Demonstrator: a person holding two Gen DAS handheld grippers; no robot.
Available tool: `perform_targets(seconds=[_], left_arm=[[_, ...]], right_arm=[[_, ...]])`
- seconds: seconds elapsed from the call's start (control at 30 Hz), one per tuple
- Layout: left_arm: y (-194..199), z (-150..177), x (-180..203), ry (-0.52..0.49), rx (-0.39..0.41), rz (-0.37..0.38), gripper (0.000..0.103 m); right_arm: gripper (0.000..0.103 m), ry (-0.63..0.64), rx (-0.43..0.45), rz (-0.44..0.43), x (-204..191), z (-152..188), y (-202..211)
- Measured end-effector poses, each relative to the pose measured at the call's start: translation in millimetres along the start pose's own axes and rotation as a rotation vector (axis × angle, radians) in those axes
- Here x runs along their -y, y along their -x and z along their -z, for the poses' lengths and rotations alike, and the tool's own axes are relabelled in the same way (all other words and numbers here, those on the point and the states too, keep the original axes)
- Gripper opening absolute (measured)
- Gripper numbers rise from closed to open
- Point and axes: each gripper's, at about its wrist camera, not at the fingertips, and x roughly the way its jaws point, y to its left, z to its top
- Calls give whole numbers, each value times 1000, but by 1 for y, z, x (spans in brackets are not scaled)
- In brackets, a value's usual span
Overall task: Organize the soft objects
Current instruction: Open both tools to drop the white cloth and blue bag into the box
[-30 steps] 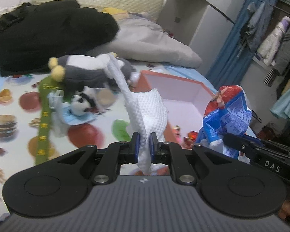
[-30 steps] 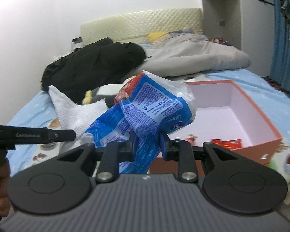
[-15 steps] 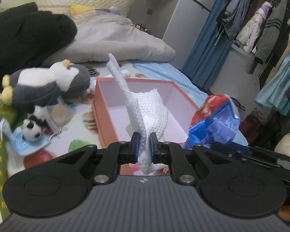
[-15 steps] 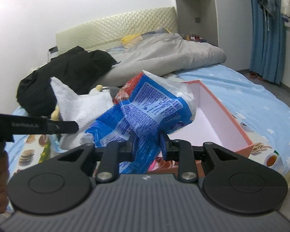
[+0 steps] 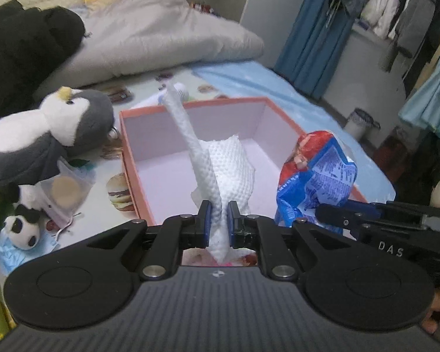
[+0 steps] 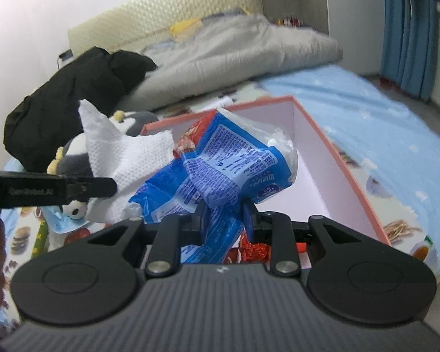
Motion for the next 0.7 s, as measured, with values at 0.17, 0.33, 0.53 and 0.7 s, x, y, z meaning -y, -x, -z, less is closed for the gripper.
perform_targets(seconds=[0.17, 0.33, 0.53, 0.7], left_arm=[[-34, -15, -5, 18, -100, 13, 14], [-59, -24, -12, 58, -184, 9, 14], [-65, -26, -15, 70, -189, 10, 22], [-58, -23, -15, 55, -168, -2, 48]], right_arm=[[30, -27, -97, 6, 14, -14, -28], [30, -28, -166, 35, 24, -20, -53], [45, -44, -175, 35, 30, -18, -58], [67, -52, -165, 23, 33, -15, -56]])
